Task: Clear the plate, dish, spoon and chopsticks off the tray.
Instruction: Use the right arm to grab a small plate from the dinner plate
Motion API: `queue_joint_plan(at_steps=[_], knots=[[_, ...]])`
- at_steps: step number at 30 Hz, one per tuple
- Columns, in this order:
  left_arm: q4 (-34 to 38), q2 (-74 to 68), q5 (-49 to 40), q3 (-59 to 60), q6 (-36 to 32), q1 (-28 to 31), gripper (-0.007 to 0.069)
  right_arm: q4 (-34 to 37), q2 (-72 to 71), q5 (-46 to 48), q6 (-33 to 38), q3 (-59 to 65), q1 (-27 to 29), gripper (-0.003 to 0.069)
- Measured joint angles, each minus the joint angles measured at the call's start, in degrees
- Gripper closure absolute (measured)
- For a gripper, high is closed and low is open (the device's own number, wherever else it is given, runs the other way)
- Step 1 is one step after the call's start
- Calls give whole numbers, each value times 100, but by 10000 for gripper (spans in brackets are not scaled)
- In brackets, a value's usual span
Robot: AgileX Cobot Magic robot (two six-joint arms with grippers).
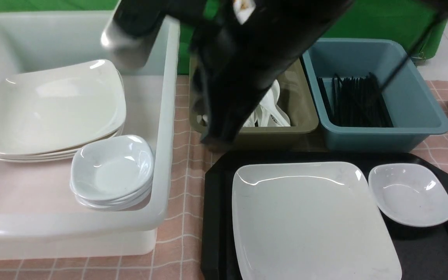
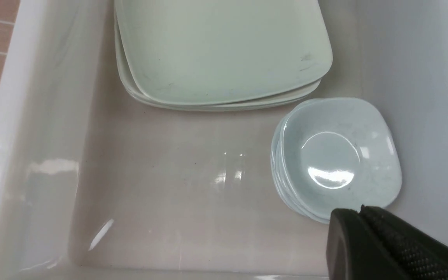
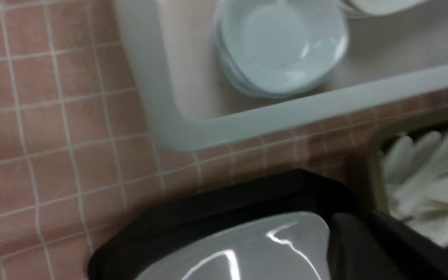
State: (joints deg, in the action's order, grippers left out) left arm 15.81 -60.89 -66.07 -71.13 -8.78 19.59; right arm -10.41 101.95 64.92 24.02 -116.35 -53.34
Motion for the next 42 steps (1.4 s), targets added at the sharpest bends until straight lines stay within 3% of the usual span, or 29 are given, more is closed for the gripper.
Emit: queue_joint_plan(at_steps=[5,8,9,10,12,13,16,20,21,24,29,37,42], knots=[[117,-100,72,0,0,-344,619,-173,-1227,0,-505,748,667,629],[117,-253,72,0,0,-718,619,-190,-2155,0,-680,2054,1632,629],[117,-270,72,0,0,-758,619,-190,-2205,0,-693,2229,1694,629],[123,-353,72,0,0,-913,619,-185,-2581,-10,-707,2960,2262,629],[134,-453,76,0,0,-1081,619,-185,-2859,-26,-748,3907,2809,629],[134,-453,78,0,0,-1081,619,-185,-2884,-30,-756,3907,2863,629],[186,-637,144,0,0,-1290,619,-192,-3094,-560,-893,5475,3538,595],[275,-821,161,0,0,-1361,619,-199,-2980,-1851,-819,6578,3649,400],[279,-847,161,0,0,-1361,619,-199,-2890,-2162,-717,6726,3649,324],[367,-926,190,0,0,-1361,619,-352,-2525,-2740,-456,6901,3649,197],[709,-981,323,0,0,-1361,619,-802,-1859,-3255,28,6901,3649,147],[762,-992,354,0,0,-1361,619,-2149,-697,-3724,194,6901,3649,143],[767,-1011,359,0,0,-1361,619,-2460,-368,-4046,200,6893,3649,147]])
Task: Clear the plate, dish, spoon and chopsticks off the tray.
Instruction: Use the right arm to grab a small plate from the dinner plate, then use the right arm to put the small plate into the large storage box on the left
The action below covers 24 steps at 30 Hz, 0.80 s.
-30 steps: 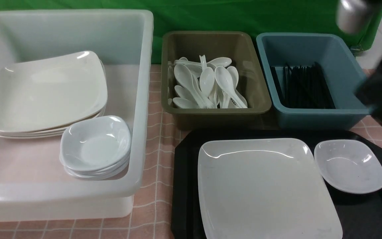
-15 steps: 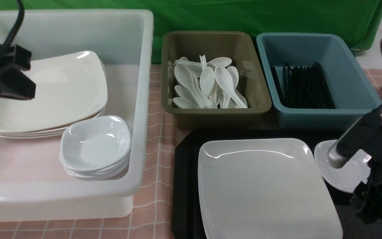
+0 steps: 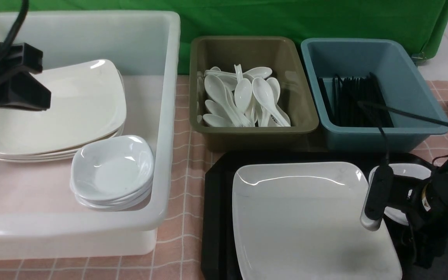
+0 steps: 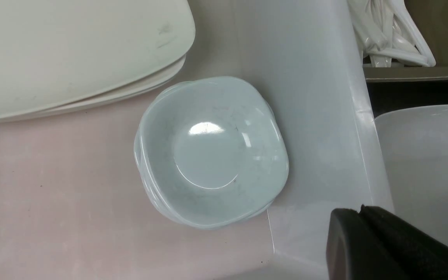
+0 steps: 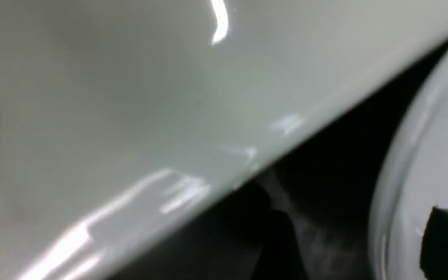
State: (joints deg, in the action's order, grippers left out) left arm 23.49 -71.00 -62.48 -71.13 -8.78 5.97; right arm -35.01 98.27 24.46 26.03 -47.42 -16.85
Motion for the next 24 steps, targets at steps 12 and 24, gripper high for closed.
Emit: queue_joint_plan(at_steps=[12,24], knots=[[23,0,0,0,0,0,619,-272,-184,-240,-385,-41,-190,552],[23,0,30,0,43,0,619,1314,-2261,1660,-1277,-1187,-1555,585]])
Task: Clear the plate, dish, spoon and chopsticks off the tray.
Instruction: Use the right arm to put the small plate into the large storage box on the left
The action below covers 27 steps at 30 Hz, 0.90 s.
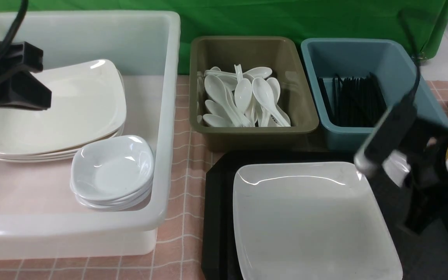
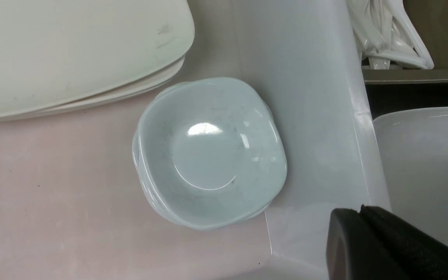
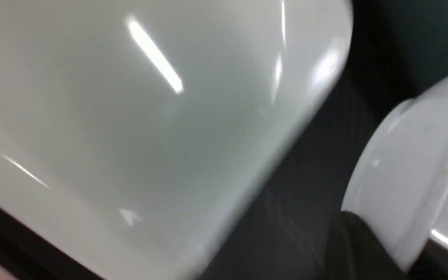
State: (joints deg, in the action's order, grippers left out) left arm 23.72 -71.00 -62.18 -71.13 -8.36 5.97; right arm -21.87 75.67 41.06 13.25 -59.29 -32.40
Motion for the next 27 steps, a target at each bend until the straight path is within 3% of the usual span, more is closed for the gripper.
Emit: queue_joint_plan(at_steps=[1,2,7,14,19,27], knots=[[0,0,14,0,5,0,619,232,-140,-121,46,-140,-179,585],[0,0,118,0,24,0,619,905,-303,-490,297,-562,-556,585],[-14,0,464,-333,395,290,619,1834,103,-1160,939,-1584,-1445,585],[43,18,-91,-1254,388,1121,619,1966,2297,-1187,1724,-3393,-2097,585],[6,4,-417,-1254,368,1163,619,1973,3825,-1083,2310,-4718,-2296,585],[-75,0,-520,-1254,303,1163,619,1964,5289,-699,2468,-5925,-2331,585]])
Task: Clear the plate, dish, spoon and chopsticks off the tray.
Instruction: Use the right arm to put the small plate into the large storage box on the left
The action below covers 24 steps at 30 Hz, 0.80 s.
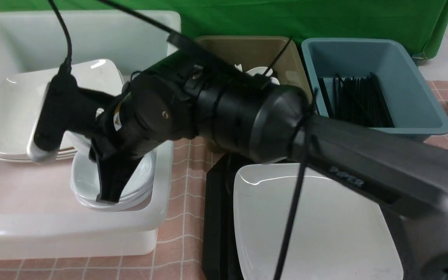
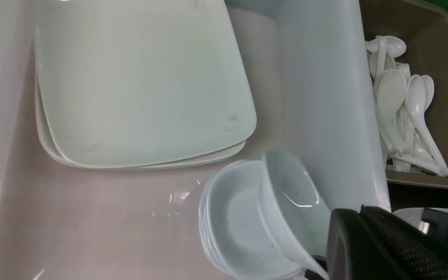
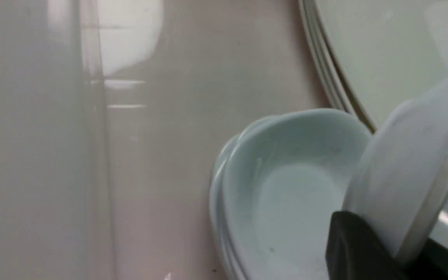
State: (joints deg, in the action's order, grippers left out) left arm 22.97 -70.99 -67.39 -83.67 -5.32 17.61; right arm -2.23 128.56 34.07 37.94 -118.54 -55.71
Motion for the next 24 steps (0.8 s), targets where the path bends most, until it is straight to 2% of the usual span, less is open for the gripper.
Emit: queue_joint_plan(at_steps=[4,6,11,13,20,23,24], knots=[[-14,0,-19,0,-26,0,619,-89,261,157,-11,-104,0,548],[-14,0,-24,0,-31,0,619,-122,261,157,-11,-116,0,499],[-14,0,-32,0,-43,0,619,-128,267,242,-17,-148,0,309],[-14,0,-38,0,-47,0,619,-157,236,358,-17,-154,0,266],[-14,0,-38,0,-63,0,619,-185,-474,1147,-152,-159,0,232],[-14,0,-38,0,-63,0,619,-230,-907,1680,-256,-165,0,232],[-14,0,-38,0,-68,0,619,-303,-1212,2128,-388,-165,0,236]])
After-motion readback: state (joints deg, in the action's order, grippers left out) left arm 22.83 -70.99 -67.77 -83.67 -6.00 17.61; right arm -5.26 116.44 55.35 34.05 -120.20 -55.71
